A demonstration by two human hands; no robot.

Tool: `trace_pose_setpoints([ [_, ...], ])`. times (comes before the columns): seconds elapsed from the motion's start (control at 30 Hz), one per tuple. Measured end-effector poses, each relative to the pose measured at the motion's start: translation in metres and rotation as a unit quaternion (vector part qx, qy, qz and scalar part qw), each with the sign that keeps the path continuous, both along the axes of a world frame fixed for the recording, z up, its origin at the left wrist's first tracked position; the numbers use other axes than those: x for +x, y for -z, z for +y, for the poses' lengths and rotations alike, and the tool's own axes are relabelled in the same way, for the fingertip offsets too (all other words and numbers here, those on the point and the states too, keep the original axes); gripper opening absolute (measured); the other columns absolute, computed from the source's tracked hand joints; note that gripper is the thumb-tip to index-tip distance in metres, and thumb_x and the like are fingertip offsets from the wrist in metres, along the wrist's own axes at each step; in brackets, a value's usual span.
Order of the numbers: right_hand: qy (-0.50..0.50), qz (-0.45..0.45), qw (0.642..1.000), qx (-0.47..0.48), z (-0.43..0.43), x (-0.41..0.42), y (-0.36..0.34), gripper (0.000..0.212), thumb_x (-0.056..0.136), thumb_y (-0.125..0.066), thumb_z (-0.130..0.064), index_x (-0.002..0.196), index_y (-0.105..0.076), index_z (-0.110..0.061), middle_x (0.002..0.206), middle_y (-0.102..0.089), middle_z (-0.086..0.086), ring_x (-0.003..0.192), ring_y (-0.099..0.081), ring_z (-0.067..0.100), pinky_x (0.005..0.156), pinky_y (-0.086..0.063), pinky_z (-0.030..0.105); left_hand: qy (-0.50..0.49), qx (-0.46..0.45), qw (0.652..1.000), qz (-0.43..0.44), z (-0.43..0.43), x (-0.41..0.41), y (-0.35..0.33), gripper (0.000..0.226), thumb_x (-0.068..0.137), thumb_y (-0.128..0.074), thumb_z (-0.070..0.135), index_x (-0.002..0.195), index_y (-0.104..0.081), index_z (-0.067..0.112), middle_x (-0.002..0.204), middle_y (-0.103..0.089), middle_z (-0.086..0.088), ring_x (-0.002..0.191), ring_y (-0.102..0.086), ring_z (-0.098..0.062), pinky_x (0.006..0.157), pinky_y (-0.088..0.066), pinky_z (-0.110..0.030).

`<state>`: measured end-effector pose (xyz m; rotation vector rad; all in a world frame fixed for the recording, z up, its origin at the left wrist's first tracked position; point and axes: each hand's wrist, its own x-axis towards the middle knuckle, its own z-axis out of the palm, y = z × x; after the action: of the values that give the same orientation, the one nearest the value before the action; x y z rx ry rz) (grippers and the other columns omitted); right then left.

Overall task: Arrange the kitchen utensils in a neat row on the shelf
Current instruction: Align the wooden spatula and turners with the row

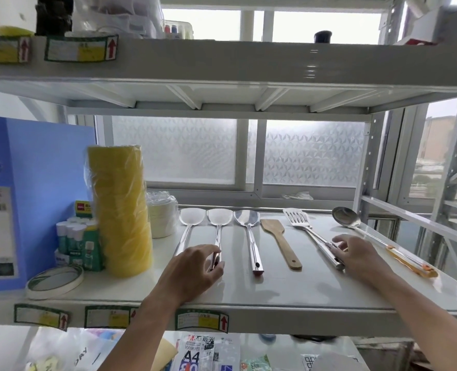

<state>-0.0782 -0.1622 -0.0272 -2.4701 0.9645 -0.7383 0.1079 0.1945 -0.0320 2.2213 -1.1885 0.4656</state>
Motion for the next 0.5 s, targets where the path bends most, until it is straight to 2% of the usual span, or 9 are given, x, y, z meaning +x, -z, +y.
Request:
trace_pose_setpoints([
  [0.1,-0.016,0.043,0.999,-0.016,-0.005,0.006,0.001,0.032,0.095,-0.067,-0.026,0.125,-0.069,-0.015,0.106,-0.072,0.013,0.099,-0.066,0.029,0.085,-0.046,0.033,0.001,0.004,1.0,0.0,0.0,-0.001,-0.001,0.042,0.091,-0.057,0.049,0.127,-0.064,0.029,0.123,-0.07,0.012,0.105,-0.066,-0.011,0.086,-0.053,-0.03],
  [0.2,-0.023,0.096,0.994,-0.036,-0.011,0.009,0.005,0.043,0.095,-0.061,-0.025,0.138,-0.059,-0.018,0.121,-0.064,0.024,0.112,-0.061,0.037,0.093,-0.045,0.038,0.003,0.006,1.0,0.002,0.0,-0.001,-0.001,0.041,0.091,-0.057,0.049,0.126,-0.064,0.029,0.122,-0.071,0.011,0.101,-0.067,-0.01,0.084,-0.054,-0.029],
  [0.27,-0.022,0.109,0.993,-0.037,-0.014,0.01,0.007,0.046,0.095,-0.056,-0.018,0.141,-0.055,-0.017,0.116,-0.062,0.025,0.111,-0.06,0.04,0.089,-0.044,0.038,0.004,0.007,1.0,0.002,0.0,-0.001,-0.002,0.04,0.092,-0.057,0.049,0.126,-0.064,0.029,0.122,-0.071,0.011,0.1,-0.067,-0.01,0.084,-0.054,-0.028],
  [0.33,-0.012,0.109,0.994,-0.028,-0.018,0.01,0.008,0.039,0.095,-0.05,-0.014,0.134,-0.054,-0.013,0.104,-0.059,0.02,0.106,-0.06,0.039,0.082,-0.041,0.037,0.003,0.008,1.0,0.001,0.0,-0.002,-0.003,0.04,0.092,-0.057,0.048,0.126,-0.064,0.028,0.122,-0.07,0.011,0.097,-0.067,-0.01,0.083,-0.054,-0.028],
  [0.43,0.025,0.087,0.996,-0.019,-0.027,0.007,0.01,0.03,0.097,-0.044,-0.014,0.125,-0.051,-0.007,0.116,-0.061,0.027,0.111,-0.059,0.042,0.085,-0.041,0.04,0.001,0.009,1.0,-0.001,0.0,-0.003,-0.003,0.036,0.092,-0.057,0.048,0.122,-0.065,0.029,0.118,-0.072,0.011,0.093,-0.067,-0.011,0.081,-0.055,-0.03],
  [0.5,0.044,0.082,0.996,-0.014,-0.027,0.004,0.011,0.019,0.097,-0.044,-0.014,0.112,-0.051,-0.007,0.118,-0.06,0.03,0.113,-0.058,0.043,0.082,-0.038,0.039,0.001,0.012,1.0,-0.002,0.0,-0.002,-0.002,0.035,0.092,-0.057,0.048,0.12,-0.066,0.029,0.116,-0.072,0.01,0.088,-0.067,-0.01,0.08,-0.055,-0.03],
])
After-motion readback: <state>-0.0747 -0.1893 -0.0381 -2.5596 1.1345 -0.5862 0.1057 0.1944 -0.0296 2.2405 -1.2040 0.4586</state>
